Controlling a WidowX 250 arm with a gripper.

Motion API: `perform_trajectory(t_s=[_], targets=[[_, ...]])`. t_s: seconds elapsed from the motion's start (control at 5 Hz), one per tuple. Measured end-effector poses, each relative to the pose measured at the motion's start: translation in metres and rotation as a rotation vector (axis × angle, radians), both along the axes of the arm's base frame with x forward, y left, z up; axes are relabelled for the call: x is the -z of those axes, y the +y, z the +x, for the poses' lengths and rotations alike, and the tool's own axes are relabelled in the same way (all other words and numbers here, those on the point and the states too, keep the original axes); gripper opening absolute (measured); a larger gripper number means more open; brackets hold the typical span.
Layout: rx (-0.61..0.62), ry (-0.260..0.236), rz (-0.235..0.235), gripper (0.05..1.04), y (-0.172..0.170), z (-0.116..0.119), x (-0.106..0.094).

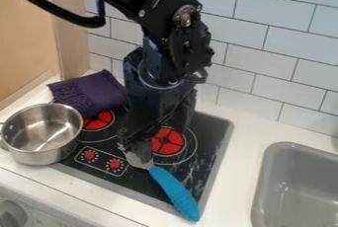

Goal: Move the green object in the left side of the drawer

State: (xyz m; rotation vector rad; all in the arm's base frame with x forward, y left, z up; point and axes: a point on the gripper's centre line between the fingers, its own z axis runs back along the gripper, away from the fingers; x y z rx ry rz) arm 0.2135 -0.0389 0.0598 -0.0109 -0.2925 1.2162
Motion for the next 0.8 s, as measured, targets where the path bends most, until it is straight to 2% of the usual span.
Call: perform_trajectory(t_s=[0.2,0.4,0.6,0.8], targets=[[-0.001,0.048,0.019,0.999,0.004,-0.011,0.009],[0.014,0.119,0.079,0.999,0.009,-0.01,0.011],[0.053,0.122,0.088,0.999,0.007,0.005,0.006],[0.032,0.105,0.088,0.999,0.02,0.016,0.004]])
